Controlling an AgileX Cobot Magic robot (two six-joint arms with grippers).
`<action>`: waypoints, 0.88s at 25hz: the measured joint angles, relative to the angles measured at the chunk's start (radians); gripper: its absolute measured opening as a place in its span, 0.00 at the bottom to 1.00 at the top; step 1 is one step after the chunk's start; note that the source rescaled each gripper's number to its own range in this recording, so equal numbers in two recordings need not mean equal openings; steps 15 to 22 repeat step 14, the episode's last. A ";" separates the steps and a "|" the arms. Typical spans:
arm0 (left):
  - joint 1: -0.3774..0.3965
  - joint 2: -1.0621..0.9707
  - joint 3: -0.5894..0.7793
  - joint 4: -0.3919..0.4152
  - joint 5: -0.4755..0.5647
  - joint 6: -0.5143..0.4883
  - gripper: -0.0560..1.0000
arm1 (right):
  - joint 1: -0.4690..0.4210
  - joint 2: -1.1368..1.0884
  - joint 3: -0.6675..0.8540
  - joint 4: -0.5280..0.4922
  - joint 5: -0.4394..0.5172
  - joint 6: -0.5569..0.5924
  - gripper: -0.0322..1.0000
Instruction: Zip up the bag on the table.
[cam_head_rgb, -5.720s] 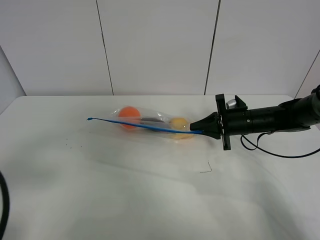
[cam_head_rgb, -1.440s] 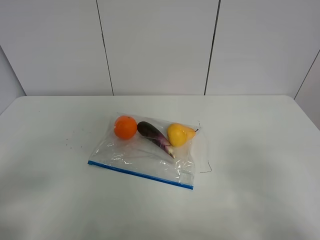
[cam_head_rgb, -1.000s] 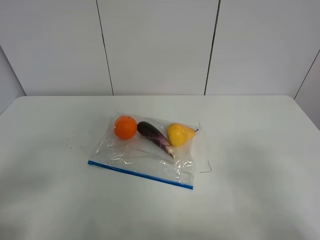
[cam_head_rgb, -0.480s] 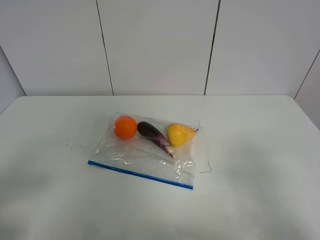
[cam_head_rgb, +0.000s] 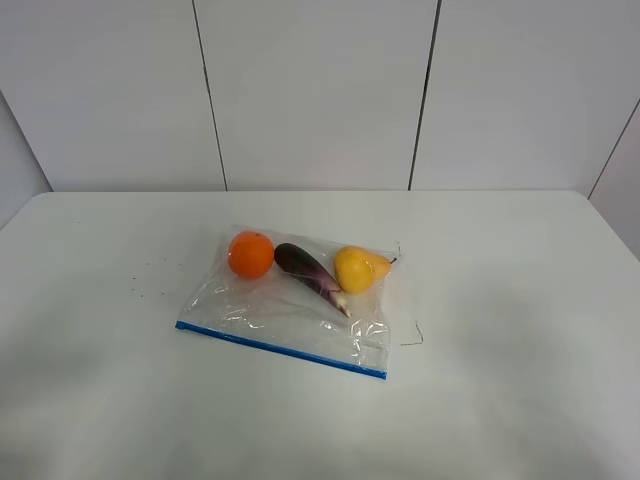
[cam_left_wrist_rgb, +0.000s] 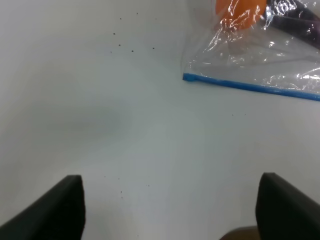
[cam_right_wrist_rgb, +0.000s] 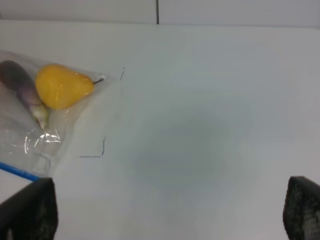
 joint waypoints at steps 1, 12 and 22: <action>0.000 0.000 0.000 0.000 0.000 0.000 1.00 | 0.000 0.000 0.000 -0.001 0.000 0.000 1.00; 0.000 0.000 0.000 0.000 0.000 0.000 1.00 | 0.000 0.000 0.000 -0.004 0.000 0.002 1.00; 0.000 0.000 0.000 0.000 0.000 0.000 1.00 | 0.000 0.000 0.000 -0.004 0.000 0.002 1.00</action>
